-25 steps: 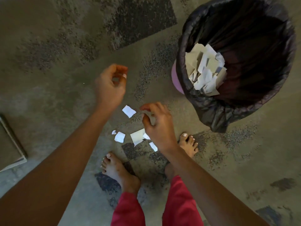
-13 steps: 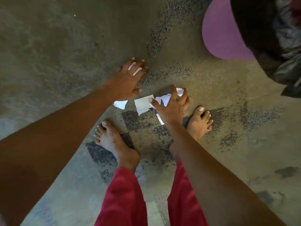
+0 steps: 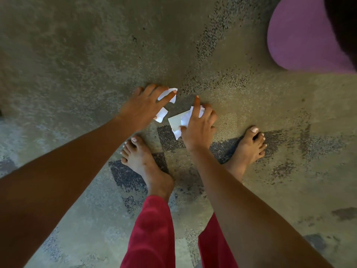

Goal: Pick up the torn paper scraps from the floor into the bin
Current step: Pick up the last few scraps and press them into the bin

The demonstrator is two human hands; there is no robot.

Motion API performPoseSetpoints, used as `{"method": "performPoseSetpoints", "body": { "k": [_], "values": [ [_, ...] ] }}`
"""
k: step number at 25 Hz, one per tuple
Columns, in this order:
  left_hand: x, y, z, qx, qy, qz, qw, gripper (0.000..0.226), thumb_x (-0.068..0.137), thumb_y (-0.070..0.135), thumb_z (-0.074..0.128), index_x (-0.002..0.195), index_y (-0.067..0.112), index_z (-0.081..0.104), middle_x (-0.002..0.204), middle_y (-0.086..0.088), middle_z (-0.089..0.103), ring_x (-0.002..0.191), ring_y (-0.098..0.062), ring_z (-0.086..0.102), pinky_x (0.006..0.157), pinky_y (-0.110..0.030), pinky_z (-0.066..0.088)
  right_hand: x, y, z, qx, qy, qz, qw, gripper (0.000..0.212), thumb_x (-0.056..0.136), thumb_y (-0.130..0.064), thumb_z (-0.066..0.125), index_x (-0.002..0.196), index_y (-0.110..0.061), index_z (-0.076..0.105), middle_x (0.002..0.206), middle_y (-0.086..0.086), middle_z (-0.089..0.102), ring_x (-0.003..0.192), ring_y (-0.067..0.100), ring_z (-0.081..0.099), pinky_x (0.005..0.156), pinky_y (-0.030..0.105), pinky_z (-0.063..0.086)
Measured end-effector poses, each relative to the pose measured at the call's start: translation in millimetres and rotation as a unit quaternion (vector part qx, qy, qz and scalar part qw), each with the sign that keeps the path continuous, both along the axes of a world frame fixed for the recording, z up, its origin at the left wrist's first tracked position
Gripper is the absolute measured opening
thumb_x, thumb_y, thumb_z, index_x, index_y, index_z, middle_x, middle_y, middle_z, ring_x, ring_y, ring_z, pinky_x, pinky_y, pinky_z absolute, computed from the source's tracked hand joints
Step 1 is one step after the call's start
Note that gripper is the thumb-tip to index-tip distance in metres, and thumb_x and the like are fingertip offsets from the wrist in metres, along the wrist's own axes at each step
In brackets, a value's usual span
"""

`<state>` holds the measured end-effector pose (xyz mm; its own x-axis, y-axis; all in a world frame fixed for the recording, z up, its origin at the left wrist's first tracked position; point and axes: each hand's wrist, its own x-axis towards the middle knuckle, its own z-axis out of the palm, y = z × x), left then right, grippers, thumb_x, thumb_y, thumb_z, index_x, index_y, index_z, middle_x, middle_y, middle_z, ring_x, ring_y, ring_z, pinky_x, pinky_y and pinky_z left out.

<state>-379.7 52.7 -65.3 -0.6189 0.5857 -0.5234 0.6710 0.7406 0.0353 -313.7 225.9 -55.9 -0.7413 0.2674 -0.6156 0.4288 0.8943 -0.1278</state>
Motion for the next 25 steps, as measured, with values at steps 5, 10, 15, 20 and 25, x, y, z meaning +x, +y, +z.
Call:
{"method": "performPoseSetpoints", "body": {
  "k": [5,10,15,20,25],
  "values": [
    [6.8,6.5,-1.8,0.015,-0.045,0.107,0.993,0.078,0.073,0.017,0.078,0.138,0.021,0.036,0.131,-0.012,0.043,0.113,-0.032,0.046,0.07,-0.041,0.052,-0.7,-1.5,-6.0,-0.035,0.017,0.063,0.997,0.073,0.073,-0.018,0.08,0.133,-0.015,0.039,0.131,0.015,0.039,0.119,0.033,0.035,0.088,0.044,0.049],
    [11.6,8.8,-0.1,0.023,-0.051,0.146,0.988,0.054,0.078,0.008,0.072,0.127,0.015,0.047,0.127,-0.013,0.046,0.112,-0.031,0.048,0.059,-0.036,0.05,-2.1,-2.1,-8.9,-0.044,0.045,0.114,0.991,0.056,0.073,-0.008,0.077,0.12,-0.01,0.047,0.136,0.017,0.035,0.121,0.034,0.035,0.092,0.036,0.046],
    [11.3,12.6,-2.6,0.039,-0.066,0.176,0.981,0.072,0.073,0.003,0.076,0.133,0.015,0.038,0.124,-0.012,0.045,0.11,-0.031,0.048,0.062,-0.037,0.055,-10.5,3.9,-10.8,-0.089,0.029,0.189,0.978,0.051,0.077,-0.002,0.071,0.122,-0.007,0.046,0.127,0.015,0.048,0.118,0.032,0.041,0.091,0.036,0.046],
    [-5.9,24.1,13.3,0.022,-0.127,0.152,0.98,0.092,0.077,-0.005,0.067,0.148,0.031,0.021,0.126,-0.016,0.038,0.11,-0.033,0.046,0.068,-0.039,0.05,-21.6,22.3,1.5,-0.243,0.004,-0.001,0.97,0.034,0.084,-0.002,0.066,0.116,-0.006,0.055,0.111,0.016,0.063,0.1,0.029,0.059,0.076,0.035,0.054],
    [-12.3,36.6,10.1,0.052,-0.124,0.194,0.972,0.06,0.078,-0.007,0.065,0.13,0.017,0.048,0.121,-0.015,0.047,0.094,-0.037,0.059,0.068,-0.043,0.052,5.5,73.1,30.3,-0.275,0.02,-0.245,0.929,0.02,0.082,-0.007,0.069,0.099,-0.012,0.06,0.087,0.006,0.065,0.074,0.022,0.064,0.063,0.042,0.059]
  ]
}}
